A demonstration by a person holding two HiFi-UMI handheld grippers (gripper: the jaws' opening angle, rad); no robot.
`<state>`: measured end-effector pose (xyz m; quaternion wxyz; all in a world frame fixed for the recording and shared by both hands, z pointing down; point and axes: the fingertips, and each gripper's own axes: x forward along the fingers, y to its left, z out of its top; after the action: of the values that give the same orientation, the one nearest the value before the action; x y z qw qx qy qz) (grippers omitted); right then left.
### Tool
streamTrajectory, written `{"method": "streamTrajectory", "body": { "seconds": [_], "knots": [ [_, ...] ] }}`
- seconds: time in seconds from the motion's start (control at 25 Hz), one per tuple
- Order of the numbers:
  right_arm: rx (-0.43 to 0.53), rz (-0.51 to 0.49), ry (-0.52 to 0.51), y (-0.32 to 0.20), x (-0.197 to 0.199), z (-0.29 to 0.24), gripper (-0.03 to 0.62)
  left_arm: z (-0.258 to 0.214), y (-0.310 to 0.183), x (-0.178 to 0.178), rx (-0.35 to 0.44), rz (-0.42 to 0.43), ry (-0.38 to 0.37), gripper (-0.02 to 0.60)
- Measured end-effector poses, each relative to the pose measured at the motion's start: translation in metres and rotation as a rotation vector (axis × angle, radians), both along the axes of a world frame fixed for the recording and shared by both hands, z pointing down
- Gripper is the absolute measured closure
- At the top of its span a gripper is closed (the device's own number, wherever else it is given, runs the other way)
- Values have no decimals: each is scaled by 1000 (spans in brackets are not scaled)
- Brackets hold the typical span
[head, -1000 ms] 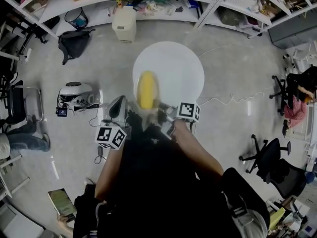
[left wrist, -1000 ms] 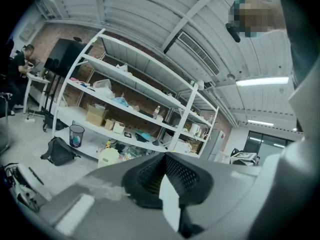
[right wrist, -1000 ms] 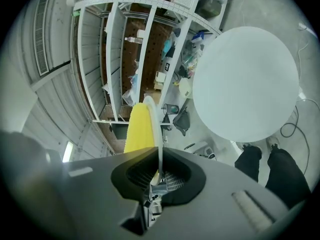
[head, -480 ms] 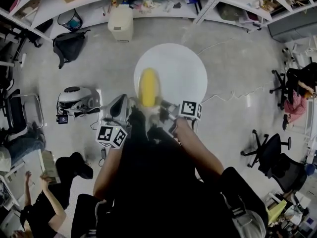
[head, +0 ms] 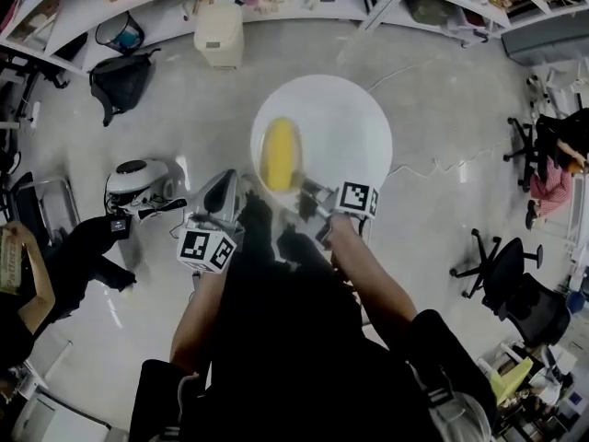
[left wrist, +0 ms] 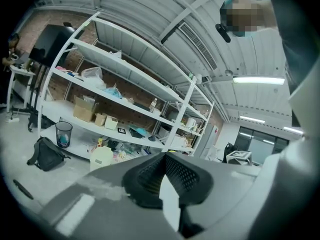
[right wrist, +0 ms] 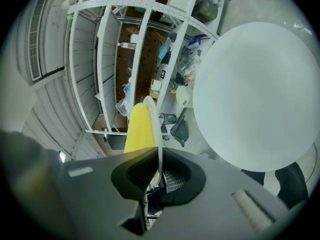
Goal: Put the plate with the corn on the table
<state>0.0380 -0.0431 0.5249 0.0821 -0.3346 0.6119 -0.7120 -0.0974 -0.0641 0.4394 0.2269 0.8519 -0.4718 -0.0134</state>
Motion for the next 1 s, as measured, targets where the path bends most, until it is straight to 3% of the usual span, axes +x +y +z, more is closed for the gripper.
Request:
{"method": "streamTrajectory", "body": {
  "seconds": [0.24,0.4,0.56,0.84,1.0],
  "knots": [
    [16,0,7,-13,3,17,565,12,-14,7,-17,19,8,577],
    [-58,19,38,-16,7,36,565,20,-28,10,-23,9,21,577],
    [14,-1,19,-33,6,50,565,35,-40,13,-37,13,32,577],
    [-56,23,55,-47,13,90,565,64,-66,17,-52,35,30,577],
    [-15,12,62,-62,12,112,565,84,-80,14,-60,39,40,577]
  ]
}}
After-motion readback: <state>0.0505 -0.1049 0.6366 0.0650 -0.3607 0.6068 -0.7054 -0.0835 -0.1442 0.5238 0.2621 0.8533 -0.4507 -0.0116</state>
